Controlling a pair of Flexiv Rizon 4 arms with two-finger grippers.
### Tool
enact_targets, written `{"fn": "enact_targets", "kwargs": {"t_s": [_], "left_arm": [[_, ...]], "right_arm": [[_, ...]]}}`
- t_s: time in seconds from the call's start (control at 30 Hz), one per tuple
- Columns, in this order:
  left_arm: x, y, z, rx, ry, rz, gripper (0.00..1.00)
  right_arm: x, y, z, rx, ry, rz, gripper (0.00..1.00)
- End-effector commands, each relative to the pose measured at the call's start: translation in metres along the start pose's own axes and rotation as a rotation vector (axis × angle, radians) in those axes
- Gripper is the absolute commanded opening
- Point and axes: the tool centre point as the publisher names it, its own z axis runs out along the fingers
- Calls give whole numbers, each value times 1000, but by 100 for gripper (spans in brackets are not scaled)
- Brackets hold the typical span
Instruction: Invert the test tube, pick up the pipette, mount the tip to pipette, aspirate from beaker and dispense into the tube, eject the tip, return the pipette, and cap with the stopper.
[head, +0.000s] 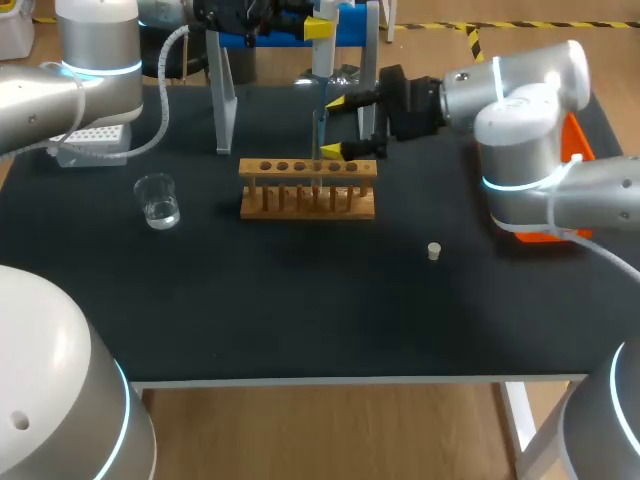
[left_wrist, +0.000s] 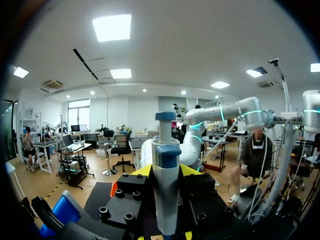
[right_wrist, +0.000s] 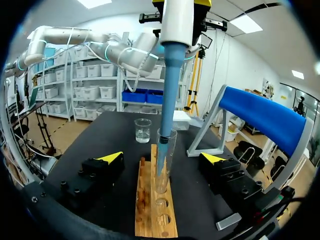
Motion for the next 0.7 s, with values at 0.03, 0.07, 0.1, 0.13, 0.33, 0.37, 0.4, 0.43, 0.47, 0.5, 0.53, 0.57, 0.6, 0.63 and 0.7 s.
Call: {"fn": "enact_targets", "kwargs": {"t_s": [0.03,0.07,0.1,0.13,0.33,0.37,0.4,0.43,0.47,0.5,0.53,0.57,0.6,0.63,0.7], "left_arm": [[-1,-1,-1,-2,4,0,0],[-1,-1,-1,-2,4,0,0],[-1,-1,-1,-2,4,0,0],[-1,-1,-1,-2,4,0,0],[-1,-1,-1,-2,4,0,0],[-1,-1,-1,-2,4,0,0],[-1,-1,-1,-2,4,0,0],[-1,-1,-1,-2,4,0,0],[-1,-1,-1,-2,4,0,0],[-1,-1,-1,-2,4,0,0],[-1,-1,-1,-2,4,0,0],[-1,-1,-1,-2,4,0,0],[-1,-1,-1,-2,4,0,0],[-1,-1,-1,-2,4,0,0],[-1,-1,-1,-2,4,0,0]], "right_arm": [[-5,-2,14,10,6,9,100],[-5,-3,16,12,7,11,100],[-5,-4,19,19,8,13,100],[-5,-5,22,20,8,15,100],[-7,-9,33,45,5,21,100],[-7,-10,34,46,1,21,100],[-7,-10,36,46,-1,22,100],[-7,-11,37,50,-6,20,100],[-6,-12,38,52,-7,18,100],[-6,-12,38,50,-8,17,100],[-5,-12,39,49,-13,11,100],[-5,-13,40,49,-14,10,100],[-4,-13,40,48,-14,8,100],[-4,-14,41,48,-14,7,100],[-2,-16,44,53,-16,2,100]]}}
